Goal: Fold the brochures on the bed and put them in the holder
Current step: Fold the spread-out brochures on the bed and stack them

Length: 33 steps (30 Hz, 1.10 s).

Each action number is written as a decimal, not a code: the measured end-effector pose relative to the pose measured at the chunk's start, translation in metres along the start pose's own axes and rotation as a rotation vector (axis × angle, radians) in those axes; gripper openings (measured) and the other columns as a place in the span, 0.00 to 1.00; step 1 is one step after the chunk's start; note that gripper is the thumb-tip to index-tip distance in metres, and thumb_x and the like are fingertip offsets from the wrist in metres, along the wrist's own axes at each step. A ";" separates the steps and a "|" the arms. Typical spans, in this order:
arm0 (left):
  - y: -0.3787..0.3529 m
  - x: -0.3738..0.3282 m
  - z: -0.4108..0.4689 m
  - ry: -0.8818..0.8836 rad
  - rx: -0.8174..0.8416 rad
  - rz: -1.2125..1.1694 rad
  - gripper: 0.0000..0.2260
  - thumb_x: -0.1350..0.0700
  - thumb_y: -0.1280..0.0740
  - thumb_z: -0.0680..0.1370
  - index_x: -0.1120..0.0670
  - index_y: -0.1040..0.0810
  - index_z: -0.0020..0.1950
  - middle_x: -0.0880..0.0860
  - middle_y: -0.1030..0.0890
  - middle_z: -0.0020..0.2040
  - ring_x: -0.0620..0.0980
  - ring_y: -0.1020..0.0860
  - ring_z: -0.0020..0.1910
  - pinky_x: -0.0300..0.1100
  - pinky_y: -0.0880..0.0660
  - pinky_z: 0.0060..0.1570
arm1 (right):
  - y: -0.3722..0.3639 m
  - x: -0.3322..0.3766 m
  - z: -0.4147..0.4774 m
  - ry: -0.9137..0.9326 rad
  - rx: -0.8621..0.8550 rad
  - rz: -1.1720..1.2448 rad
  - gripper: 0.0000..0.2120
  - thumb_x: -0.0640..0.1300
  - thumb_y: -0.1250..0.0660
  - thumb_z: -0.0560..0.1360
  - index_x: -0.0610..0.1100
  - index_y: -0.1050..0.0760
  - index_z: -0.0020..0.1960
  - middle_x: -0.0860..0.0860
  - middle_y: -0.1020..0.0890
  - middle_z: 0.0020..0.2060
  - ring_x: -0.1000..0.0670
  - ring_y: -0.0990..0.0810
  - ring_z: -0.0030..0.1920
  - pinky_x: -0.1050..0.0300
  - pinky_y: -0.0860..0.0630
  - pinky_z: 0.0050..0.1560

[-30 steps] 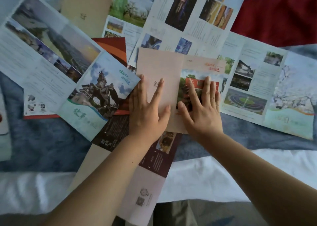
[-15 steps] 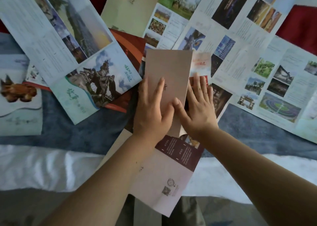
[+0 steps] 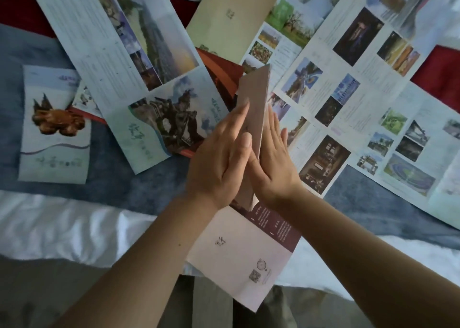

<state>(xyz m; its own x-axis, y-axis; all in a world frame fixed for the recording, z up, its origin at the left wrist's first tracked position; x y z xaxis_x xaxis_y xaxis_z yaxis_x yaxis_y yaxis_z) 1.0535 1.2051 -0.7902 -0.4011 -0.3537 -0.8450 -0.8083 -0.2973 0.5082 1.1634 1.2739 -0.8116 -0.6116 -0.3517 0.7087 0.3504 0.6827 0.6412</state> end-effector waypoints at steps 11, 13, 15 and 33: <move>0.076 0.051 -0.002 0.040 -0.071 0.459 0.27 0.44 0.42 0.85 0.52 0.40 0.83 0.56 0.38 0.82 0.55 0.36 0.79 0.57 0.31 0.72 | -0.080 0.047 0.025 0.127 0.125 -0.218 0.31 0.57 0.54 0.87 0.48 0.61 0.85 0.49 0.62 0.84 0.47 0.67 0.82 0.38 0.57 0.81; 0.077 0.069 -0.003 0.130 -0.005 0.526 0.27 0.45 0.40 0.85 0.50 0.40 0.83 0.58 0.42 0.83 0.58 0.40 0.81 0.59 0.35 0.74 | -0.089 0.043 0.026 0.108 0.137 -0.295 0.32 0.53 0.48 0.86 0.44 0.55 0.85 0.45 0.59 0.84 0.42 0.67 0.82 0.37 0.55 0.81; 0.077 0.081 -0.005 0.148 0.007 0.534 0.27 0.48 0.37 0.84 0.50 0.37 0.82 0.59 0.43 0.83 0.60 0.41 0.81 0.59 0.36 0.75 | -0.092 0.045 0.026 0.209 0.063 -0.383 0.29 0.45 0.38 0.84 0.41 0.41 0.82 0.41 0.49 0.83 0.34 0.61 0.81 0.31 0.49 0.79; 0.161 0.113 -0.012 -0.038 -0.444 0.225 0.10 0.65 0.31 0.77 0.59 0.14 0.55 0.55 0.16 0.57 0.59 0.21 0.60 0.54 0.27 0.64 | -0.127 0.145 0.060 0.073 -0.006 -0.145 0.37 0.37 0.32 0.80 0.41 0.45 0.83 0.40 0.54 0.83 0.39 0.46 0.82 0.59 0.35 0.68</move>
<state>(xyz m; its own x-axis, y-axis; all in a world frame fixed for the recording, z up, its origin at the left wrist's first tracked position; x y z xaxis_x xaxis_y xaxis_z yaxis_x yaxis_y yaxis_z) 0.8827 1.1065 -0.8021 -0.5668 -0.4220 -0.7075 -0.4417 -0.5692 0.6935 0.9879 1.1746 -0.8084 -0.6033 -0.4917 0.6279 0.2662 0.6180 0.7398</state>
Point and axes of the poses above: each hand's wrist, its own z-axis towards the middle knuckle, its own y-axis out of the back of the hand, x = y × z, the point moved 3 cm from there along z, towards the middle knuckle
